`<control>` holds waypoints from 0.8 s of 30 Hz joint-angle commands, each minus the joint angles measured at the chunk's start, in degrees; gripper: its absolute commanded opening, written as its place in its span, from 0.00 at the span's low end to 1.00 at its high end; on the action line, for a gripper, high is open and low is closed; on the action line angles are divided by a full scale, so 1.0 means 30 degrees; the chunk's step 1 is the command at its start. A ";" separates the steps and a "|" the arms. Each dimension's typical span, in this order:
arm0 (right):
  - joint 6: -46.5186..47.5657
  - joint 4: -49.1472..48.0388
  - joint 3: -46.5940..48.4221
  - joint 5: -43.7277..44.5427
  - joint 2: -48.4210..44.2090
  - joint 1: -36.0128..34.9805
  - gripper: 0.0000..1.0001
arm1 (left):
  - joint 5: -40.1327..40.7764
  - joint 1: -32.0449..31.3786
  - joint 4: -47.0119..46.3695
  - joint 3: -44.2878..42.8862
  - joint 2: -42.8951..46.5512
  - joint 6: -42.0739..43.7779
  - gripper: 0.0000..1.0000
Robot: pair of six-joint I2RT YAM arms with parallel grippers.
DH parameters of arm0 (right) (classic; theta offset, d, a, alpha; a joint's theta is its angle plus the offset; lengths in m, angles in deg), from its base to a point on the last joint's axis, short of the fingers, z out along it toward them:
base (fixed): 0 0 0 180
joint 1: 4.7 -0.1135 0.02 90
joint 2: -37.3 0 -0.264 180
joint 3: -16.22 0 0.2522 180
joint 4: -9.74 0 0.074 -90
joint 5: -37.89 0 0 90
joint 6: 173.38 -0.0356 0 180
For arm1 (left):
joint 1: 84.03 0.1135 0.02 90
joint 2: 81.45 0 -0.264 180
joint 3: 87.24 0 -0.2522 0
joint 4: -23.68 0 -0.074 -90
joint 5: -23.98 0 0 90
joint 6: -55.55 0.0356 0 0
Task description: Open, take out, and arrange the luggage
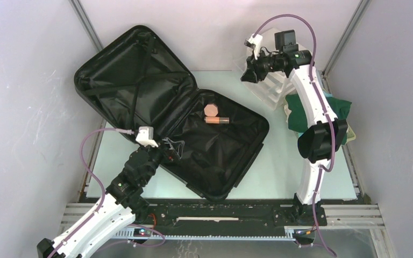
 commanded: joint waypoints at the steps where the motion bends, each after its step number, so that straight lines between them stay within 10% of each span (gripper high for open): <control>1: 0.0353 0.0661 0.0330 -0.1295 -0.0189 -0.0330 0.39 | -0.0122 0.0116 -0.0387 0.0217 0.0257 -0.0287 0.95; 14: 0.0900 -0.0559 -0.1425 0.3970 0.0224 -0.2197 0.42 | -0.0083 0.0121 -0.0407 0.0218 0.0123 -0.0281 0.96; 24: -0.0921 -0.3875 -0.1839 1.4845 0.2063 -0.3695 0.40 | -0.0061 0.0114 -0.0373 0.0304 0.0231 -0.0333 0.96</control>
